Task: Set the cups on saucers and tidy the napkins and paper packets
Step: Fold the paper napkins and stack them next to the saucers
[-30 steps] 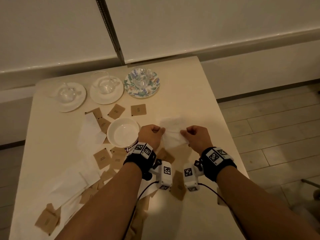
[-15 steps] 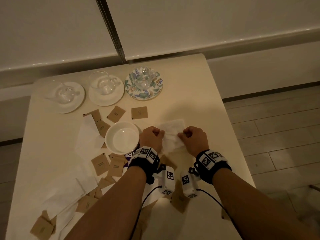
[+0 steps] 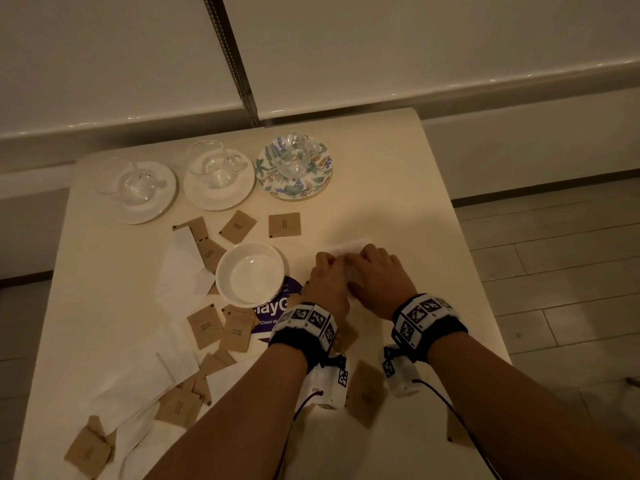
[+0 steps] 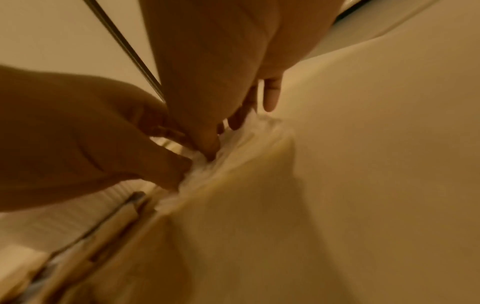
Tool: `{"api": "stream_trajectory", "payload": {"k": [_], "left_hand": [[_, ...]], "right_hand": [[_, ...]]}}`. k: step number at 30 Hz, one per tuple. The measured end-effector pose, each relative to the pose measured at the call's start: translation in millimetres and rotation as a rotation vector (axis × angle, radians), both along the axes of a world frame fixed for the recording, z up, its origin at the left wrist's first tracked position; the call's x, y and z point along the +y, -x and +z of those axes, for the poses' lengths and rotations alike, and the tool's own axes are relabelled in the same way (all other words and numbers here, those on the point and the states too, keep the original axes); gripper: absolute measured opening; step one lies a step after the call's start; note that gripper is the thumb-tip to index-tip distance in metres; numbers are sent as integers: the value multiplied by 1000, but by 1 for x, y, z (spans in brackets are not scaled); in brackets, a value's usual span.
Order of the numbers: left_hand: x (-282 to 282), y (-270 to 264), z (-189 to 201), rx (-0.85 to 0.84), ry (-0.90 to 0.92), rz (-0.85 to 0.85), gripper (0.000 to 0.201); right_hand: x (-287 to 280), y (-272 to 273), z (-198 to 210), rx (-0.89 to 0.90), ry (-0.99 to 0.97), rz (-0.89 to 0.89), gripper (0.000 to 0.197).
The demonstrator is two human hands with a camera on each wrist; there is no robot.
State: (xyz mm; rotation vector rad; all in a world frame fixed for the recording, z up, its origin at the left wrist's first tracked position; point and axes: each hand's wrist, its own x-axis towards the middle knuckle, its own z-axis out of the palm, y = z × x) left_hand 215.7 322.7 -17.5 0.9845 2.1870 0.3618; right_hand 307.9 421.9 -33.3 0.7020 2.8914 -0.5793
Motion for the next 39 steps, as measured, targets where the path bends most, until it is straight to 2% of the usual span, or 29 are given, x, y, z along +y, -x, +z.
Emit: {"api": "stream_trajectory", "payload": {"k": [4, 7, 10, 14, 18, 21, 23, 26, 28, 31, 35, 39], "left_hand": [[-2, -3, -7, 12, 44, 21, 72], [-2, -3, -10, 20, 66, 25, 79], [-3, -3, -10, -17, 49, 47, 80], [-2, -1, -14, -33, 37, 58, 82], [-4, 2, -24, -23, 70, 44, 85], [-6, 1, -26, 0, 58, 53, 82], [-4, 0, -25, 17, 45, 56, 76], [-4, 2, -24, -22, 49, 64, 77], [-5, 5, -23, -51, 45, 40, 81], [-5, 6, -16, -48, 24, 19, 78], [-10, 6, -3, -64, -47, -1, 74], [-37, 3, 12, -149, -268, 62, 62]], "right_hand": [[15, -21, -7, -141, -73, -10, 65], [20, -25, -3, -105, -112, -63, 67], [0, -11, -3, -48, -140, 38, 67], [-9, -9, -10, -179, -171, 141, 68], [13, -34, -21, -321, -103, 55, 70], [14, -32, -19, -269, -88, 3, 77], [7, -21, -16, -204, -59, 58, 72], [2, -17, -20, -263, 12, 136, 62], [6, -25, -21, -308, 12, 107, 61], [12, -34, -12, -343, 29, 11, 69], [7, -36, 7, -236, 55, -86, 76], [-20, -31, 34, 31, 63, -270, 61]]}}
